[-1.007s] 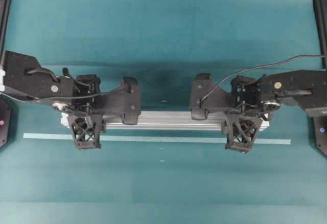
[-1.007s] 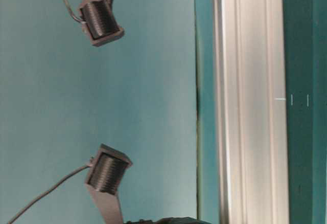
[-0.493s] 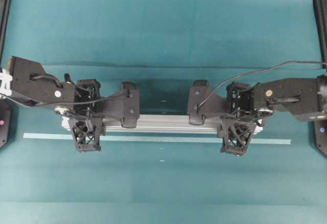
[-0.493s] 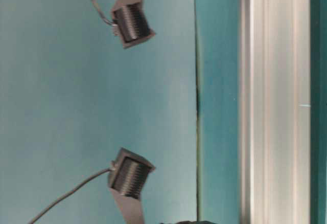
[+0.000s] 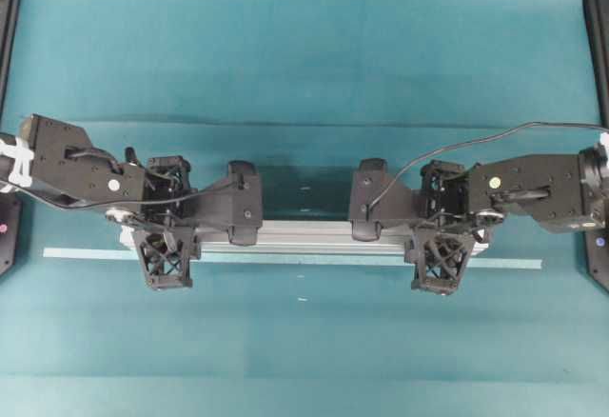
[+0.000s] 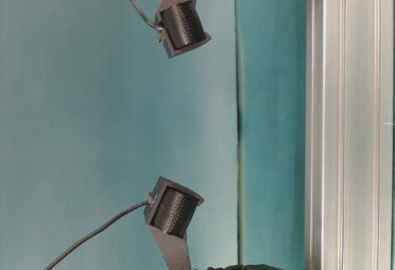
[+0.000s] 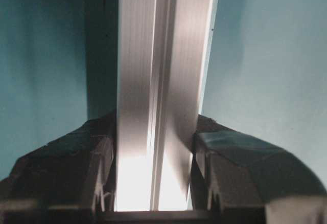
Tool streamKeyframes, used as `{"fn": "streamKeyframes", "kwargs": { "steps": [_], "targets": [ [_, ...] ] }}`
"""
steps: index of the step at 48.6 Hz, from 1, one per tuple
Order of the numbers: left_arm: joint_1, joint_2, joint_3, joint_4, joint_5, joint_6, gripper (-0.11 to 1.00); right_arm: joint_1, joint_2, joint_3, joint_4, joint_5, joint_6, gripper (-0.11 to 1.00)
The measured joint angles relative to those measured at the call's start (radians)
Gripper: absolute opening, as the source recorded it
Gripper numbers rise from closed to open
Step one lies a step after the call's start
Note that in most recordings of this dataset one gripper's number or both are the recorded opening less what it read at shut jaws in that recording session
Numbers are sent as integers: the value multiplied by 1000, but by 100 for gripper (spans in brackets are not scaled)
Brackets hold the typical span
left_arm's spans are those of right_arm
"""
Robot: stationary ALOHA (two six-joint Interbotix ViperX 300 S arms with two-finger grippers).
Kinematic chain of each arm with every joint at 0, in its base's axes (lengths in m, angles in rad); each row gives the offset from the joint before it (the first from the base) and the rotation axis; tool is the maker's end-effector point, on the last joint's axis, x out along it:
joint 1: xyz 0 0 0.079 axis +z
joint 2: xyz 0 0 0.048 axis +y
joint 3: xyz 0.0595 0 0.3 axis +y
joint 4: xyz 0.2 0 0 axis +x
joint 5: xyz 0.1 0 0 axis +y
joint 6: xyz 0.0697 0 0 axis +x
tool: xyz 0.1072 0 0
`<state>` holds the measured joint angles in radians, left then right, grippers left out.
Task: Lift the metal rail with both hands and move it towards you.
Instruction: 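Lower the rail with both grippers onto the table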
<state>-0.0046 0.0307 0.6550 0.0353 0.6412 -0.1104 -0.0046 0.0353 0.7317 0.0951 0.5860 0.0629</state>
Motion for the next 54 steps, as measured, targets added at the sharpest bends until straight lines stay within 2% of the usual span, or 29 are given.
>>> {"fn": "streamKeyframes", "kwargs": {
  "steps": [51, 54],
  "targets": [
    [-5, -11, 34, 0, -55, 15, 28, 0, 6, 3, 12, -12, -2, 41],
    [-5, -11, 35, 0, -58, 17, 28, 0, 6, 3, 21, -12, 2, 48]
  ]
}}
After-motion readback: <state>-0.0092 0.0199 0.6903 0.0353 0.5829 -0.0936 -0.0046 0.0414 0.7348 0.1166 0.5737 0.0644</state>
